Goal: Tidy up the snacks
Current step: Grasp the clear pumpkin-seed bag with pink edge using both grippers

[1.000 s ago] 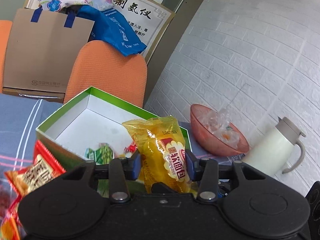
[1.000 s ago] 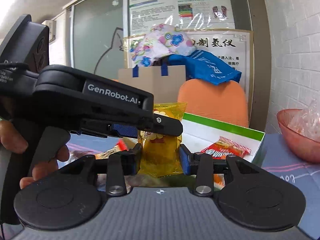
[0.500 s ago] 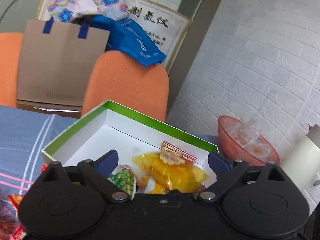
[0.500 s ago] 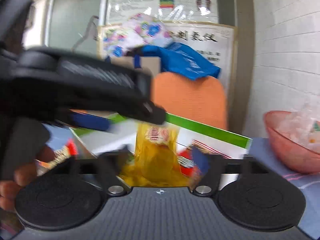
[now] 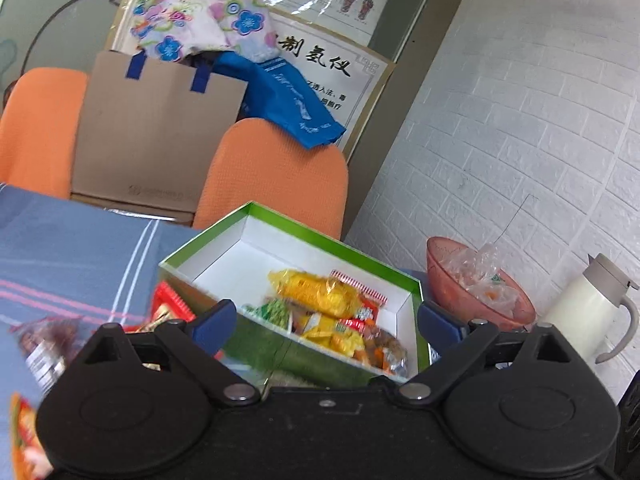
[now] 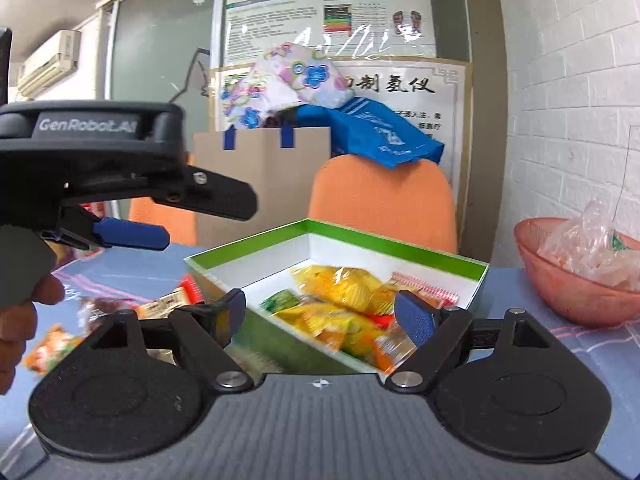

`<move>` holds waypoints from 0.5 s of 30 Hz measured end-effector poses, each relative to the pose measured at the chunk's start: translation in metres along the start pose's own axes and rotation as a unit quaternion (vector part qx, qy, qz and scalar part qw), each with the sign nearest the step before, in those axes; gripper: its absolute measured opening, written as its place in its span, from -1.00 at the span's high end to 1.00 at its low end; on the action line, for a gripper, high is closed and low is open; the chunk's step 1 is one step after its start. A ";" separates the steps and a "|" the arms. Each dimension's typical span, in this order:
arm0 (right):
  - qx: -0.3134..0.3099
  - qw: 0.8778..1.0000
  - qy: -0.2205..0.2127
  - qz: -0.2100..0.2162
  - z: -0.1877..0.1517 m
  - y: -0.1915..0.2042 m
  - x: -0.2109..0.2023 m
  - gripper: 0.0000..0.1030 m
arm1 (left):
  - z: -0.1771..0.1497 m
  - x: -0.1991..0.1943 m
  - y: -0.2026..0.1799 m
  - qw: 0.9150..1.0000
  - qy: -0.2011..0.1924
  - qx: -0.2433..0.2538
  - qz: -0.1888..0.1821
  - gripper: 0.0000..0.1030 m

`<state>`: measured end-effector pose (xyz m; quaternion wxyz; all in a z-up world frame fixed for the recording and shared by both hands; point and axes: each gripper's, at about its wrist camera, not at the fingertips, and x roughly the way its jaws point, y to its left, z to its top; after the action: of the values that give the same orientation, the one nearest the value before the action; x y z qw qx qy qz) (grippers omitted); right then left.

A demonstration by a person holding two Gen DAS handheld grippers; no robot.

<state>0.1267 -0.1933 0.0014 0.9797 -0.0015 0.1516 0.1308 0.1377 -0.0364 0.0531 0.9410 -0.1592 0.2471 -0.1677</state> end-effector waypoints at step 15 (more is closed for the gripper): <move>0.021 0.986 0.079 0.142 -0.047 0.068 -0.023 -1.00 | -0.079 -0.084 0.103 0.992 0.049 -0.104 0.052 -1.00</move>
<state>0.0746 -0.1355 -0.0341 0.9359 0.0300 0.2299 0.2652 0.0517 0.0719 -0.0170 0.9134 -0.2351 0.3170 -0.0998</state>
